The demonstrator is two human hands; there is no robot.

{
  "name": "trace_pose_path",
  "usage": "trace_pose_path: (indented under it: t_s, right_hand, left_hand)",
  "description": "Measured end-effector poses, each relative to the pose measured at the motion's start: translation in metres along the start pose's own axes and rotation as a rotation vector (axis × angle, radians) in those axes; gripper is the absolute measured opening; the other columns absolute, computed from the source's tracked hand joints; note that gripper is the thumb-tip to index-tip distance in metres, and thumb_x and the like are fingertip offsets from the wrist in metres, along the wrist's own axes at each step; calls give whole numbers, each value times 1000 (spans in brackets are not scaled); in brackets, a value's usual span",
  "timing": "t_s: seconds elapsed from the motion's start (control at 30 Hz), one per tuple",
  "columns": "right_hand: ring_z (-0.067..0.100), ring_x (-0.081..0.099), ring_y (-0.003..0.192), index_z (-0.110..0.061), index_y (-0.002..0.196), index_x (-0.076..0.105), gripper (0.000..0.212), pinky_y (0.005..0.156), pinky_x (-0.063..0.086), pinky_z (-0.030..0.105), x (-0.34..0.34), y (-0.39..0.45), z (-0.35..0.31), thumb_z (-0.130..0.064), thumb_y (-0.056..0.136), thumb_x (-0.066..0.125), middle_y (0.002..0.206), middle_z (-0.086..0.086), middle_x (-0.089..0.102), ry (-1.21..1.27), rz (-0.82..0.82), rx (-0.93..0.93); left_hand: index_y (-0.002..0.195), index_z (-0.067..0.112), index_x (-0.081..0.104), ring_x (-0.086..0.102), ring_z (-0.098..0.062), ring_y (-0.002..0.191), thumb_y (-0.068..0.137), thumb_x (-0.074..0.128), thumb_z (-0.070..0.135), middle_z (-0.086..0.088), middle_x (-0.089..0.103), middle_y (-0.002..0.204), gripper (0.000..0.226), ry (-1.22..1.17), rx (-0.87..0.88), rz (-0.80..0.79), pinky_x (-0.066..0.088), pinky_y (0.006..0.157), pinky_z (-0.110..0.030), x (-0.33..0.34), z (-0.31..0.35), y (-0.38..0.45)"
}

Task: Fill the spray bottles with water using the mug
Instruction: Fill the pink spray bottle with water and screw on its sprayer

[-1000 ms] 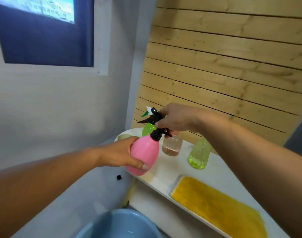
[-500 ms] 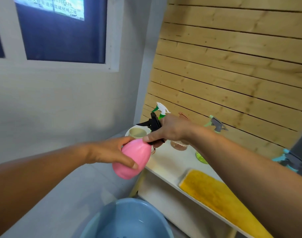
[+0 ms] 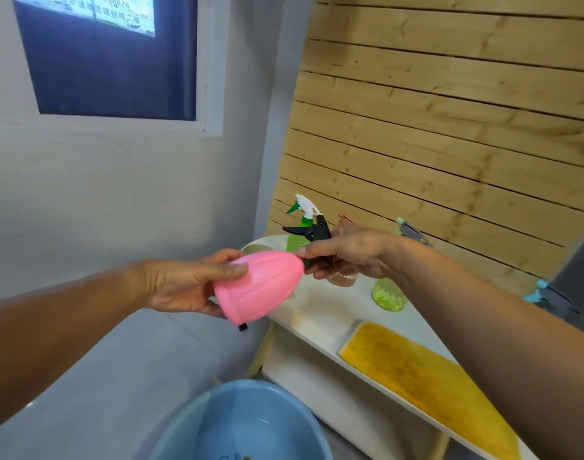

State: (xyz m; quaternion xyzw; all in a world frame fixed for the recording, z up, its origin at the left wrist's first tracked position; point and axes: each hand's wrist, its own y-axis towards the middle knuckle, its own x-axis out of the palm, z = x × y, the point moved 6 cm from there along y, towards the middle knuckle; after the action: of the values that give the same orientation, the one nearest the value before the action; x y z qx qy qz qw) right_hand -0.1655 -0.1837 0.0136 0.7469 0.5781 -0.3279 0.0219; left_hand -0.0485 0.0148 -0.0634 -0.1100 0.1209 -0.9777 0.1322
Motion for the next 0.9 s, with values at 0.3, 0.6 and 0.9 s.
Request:
trace_pose_path:
  t_s: [0.3,0.6,0.9]
  right_hand:
    - [20,74,86,-13,87,79,33,109,39,43,-8,-7,0,-34,65,93,97,9,79,46,11,-12]
    - [15,70,63,-17,81,77,17,63,38,28,-9,-8,0,-34,80,82,86,6,78,83,113,39]
    - [24,73,98,-14,90,80,32,115,35,48,-6,-11,4,-26,63,92,105,9,77,171,46,-27]
  left_hand:
    - [144,19,56,66,-45,122,58,102,34,-23,59,144,98,-207,-29,87,62,89,-53,2,-11,0]
    - [145,28,55,67,-47,120,51,104,45,-24,58,144,107,-100,-26,70,65,80,-41,6,-2,-1]
    - [139,17,61,72,-42,106,46,103,53,-25,68,124,109,-139,1,121,65,79,-43,-2,-4,-5]
